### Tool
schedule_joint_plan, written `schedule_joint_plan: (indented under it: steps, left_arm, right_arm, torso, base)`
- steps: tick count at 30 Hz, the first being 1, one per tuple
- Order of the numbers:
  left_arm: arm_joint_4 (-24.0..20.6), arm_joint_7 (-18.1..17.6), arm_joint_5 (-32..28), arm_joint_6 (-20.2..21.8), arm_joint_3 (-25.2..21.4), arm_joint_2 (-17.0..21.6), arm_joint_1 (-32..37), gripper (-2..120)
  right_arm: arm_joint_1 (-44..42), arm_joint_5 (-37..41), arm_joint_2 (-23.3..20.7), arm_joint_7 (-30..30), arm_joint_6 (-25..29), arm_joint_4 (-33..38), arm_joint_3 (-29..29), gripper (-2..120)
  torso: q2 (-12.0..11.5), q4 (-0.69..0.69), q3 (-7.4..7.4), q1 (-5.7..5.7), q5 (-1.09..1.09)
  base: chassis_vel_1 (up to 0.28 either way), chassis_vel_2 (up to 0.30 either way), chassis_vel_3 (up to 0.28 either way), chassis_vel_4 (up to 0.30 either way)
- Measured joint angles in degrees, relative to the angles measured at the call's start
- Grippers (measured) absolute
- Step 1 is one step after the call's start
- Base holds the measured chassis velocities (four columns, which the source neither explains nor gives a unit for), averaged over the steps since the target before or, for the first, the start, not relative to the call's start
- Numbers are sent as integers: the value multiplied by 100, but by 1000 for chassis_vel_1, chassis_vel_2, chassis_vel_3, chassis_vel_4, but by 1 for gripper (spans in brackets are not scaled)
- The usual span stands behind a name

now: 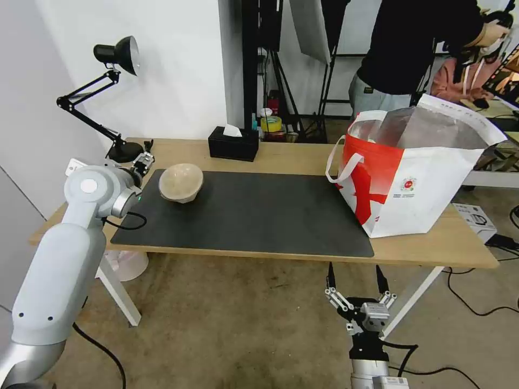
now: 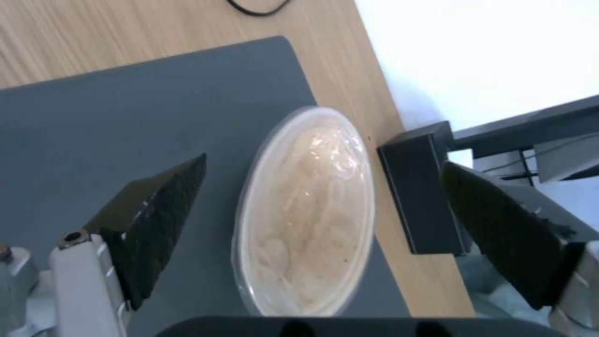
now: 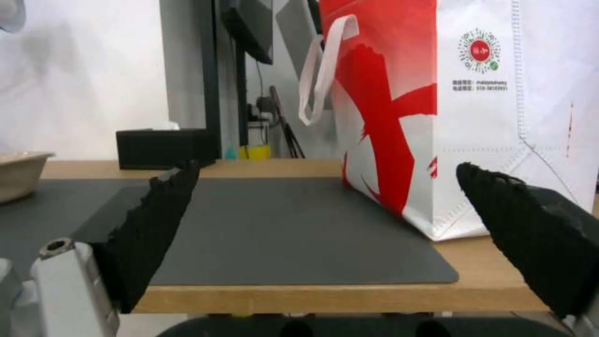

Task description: Pick up the trash from the table and place it into the takeout bag.

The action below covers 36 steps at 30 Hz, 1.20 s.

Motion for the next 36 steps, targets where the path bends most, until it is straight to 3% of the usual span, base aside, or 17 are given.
schedule_joint_plan:
  steps: [13, 36]
  left_arm:
    - [274, 22, 94, 23, 145, -111, -18, 100]
    - [447, -416, -215, 285, 334, -611, -178, 100]
  right_arm:
    - [0, 0, 0, 0, 0, 0, 0, 100]
    - [0, 0, 0, 0, 0, 0, 0, 100]
  torso:
    - [0, 0, 0, 0, -1]
    - [-1, 0, 0, 0, 0]
  base:
    - [0, 0, 0, 0]
    - [0, 0, 0, 0]
